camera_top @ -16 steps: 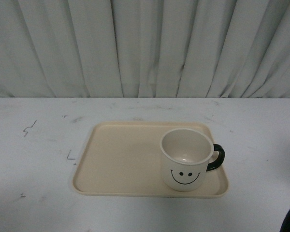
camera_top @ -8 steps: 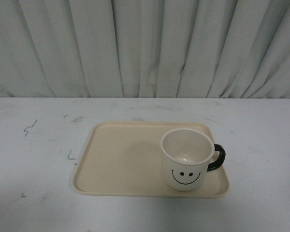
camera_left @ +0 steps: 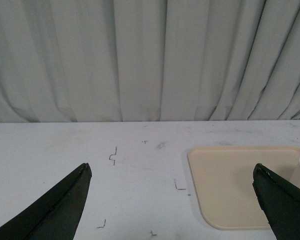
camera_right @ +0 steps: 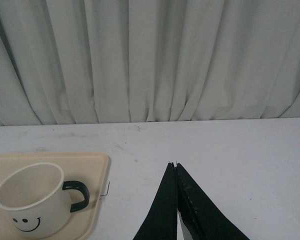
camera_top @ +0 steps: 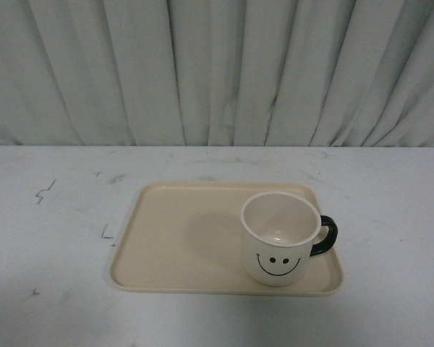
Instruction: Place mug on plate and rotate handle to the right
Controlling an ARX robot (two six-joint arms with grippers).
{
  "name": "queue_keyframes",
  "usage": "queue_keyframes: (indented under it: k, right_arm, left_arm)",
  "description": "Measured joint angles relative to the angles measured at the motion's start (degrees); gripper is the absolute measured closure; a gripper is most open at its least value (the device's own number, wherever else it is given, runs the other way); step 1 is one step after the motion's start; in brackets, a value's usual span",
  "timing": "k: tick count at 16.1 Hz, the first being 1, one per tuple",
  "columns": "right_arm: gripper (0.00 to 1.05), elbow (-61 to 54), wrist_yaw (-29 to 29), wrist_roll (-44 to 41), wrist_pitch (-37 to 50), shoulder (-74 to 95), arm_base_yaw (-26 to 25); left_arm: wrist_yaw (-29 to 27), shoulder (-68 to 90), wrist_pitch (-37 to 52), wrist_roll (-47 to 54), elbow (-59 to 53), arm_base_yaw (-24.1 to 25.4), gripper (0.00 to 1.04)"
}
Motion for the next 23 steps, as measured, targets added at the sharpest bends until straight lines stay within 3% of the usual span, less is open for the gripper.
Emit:
queue_keyframes:
  k: [8,16,17,18,22,23]
  right_arm:
    - [1.03,0.0,0.0,0.1,-16.6,-17.6,0.0]
    - [1.03,0.0,0.0,0.0,-26.0,-26.9,0.0]
    - [1.03,0.0,0.0,0.1,-28.2,-28.4,0.0]
    - [1.03,0.0,0.0,0.1,-36.2,-33.9,0.0]
    - [1.03,0.0,0.0,0.1,-36.5,-36.9,0.0]
    - [0.98,0.0,0.0,0.1,-36.6,-36.9,0.0]
  left_arm:
    - [0.0,0.0,0.0,0.0,0.0,0.0,0.07]
    - [0.0,0.0,0.0,0.0,0.0,0.0,0.07]
    - [0.0,0.0,0.0,0.0,0.0,0.0,0.07]
    - [0.0,0.0,0.0,0.0,0.0,0.0,0.07]
    - [0.0,0.0,0.0,0.0,0.0,0.0,0.07]
    - [0.0,0.0,0.0,0.0,0.0,0.0,0.07]
